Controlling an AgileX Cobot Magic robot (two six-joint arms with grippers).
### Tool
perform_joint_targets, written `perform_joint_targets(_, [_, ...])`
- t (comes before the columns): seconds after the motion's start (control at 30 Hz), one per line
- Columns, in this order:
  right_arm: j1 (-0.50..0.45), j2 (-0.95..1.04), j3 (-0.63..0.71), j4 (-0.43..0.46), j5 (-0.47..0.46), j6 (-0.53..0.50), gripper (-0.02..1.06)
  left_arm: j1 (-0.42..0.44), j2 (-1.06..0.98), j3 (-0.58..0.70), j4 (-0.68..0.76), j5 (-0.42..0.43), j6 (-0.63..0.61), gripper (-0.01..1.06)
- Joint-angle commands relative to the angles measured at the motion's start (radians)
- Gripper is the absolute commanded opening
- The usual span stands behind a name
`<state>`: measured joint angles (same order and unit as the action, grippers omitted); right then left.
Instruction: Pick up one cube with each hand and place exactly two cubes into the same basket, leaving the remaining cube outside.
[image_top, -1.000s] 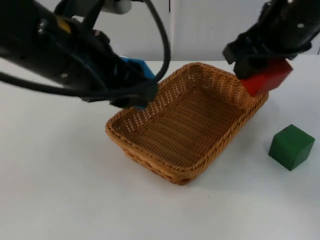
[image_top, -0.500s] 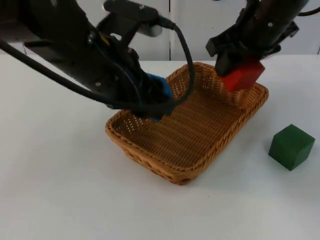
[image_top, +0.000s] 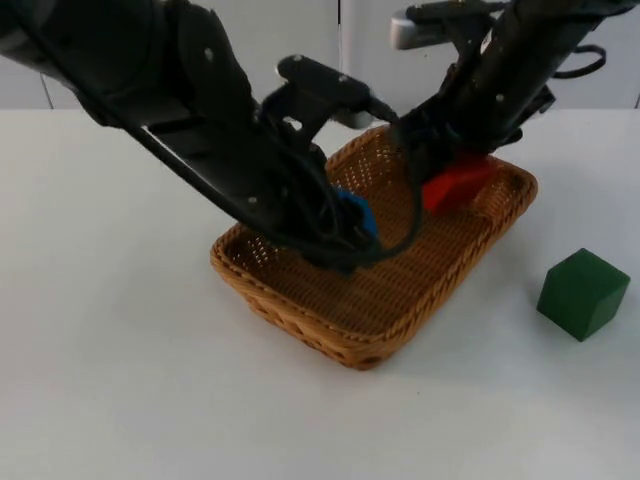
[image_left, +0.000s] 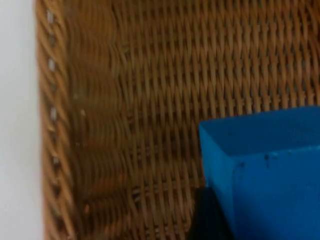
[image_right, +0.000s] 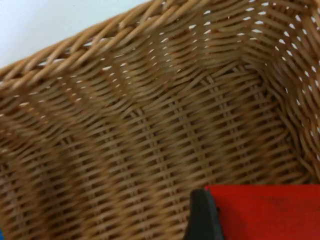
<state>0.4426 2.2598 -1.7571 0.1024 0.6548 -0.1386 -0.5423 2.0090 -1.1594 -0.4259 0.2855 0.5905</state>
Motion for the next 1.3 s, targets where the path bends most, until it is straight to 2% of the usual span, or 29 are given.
perform_joint_targets(0.0, [-0.003,0.008,-0.007,0.003,-0.028,-0.012,0.0,-0.007,0.018,-0.012,-0.021,0.005,0.007,0.0])
perform_joint_targets(0.6, [-0.003,0.04,-0.007,0.005,-0.068,-0.02,0.0,-0.007,0.057,-0.012,-0.038,-0.01,0.003,0.0])
perform_joint_targets(0.67, [-0.003,0.04,-0.007,0.005,-0.068,-0.028,0.01,-0.007,0.057,-0.012,-0.038,-0.01,0.003,0.0])
perform_joint_targets(0.77, [-0.003,0.04,-0.007,0.005,-0.066,-0.035,0.13,-0.007,0.057,-0.012,-0.038,-0.01,0.003,0.01])
perform_joint_targets(0.83, [-0.003,0.04,-0.007,0.005,-0.066,-0.035,0.23,-0.007,0.057,-0.012,-0.04,-0.01,0.003,0.09])
perform_joint_targets(0.87, [-0.003,0.04,-0.007,0.005,-0.066,-0.035,0.23,-0.007,0.057,-0.012,-0.04,-0.01,0.003,0.09])
perform_joint_targets(1.0, [-0.003,0.04,-0.007,0.005,-0.066,-0.035,0.45,-0.007,0.057,-0.012,-0.052,-0.01,0.003,0.43])
perform_joint_targets(1.03, [-0.003,0.04,-0.007,0.005,-0.066,-0.035,0.45,-0.007,0.057,-0.012,-0.052,-0.01,0.003,0.43])
perform_joint_targets(1.07, [-0.003,0.04,-0.007,0.005,-0.066,-0.035,0.52,-0.007,0.057,-0.012,-0.052,-0.012,0.003,0.58])
perform_joint_targets(1.13, [-0.003,0.04,-0.007,0.007,-0.066,-0.035,0.61,-0.007,0.057,-0.012,-0.052,-0.012,0.003,0.74])
perform_joint_targets(1.17, [-0.003,0.04,-0.007,0.007,-0.066,-0.035,0.61,-0.007,0.057,-0.012,-0.052,-0.012,0.003,0.74])
perform_joint_targets(1.27, [-0.003,0.04,-0.007,0.007,-0.07,-0.035,0.71,-0.007,0.055,-0.012,-0.052,-0.01,0.003,0.9])
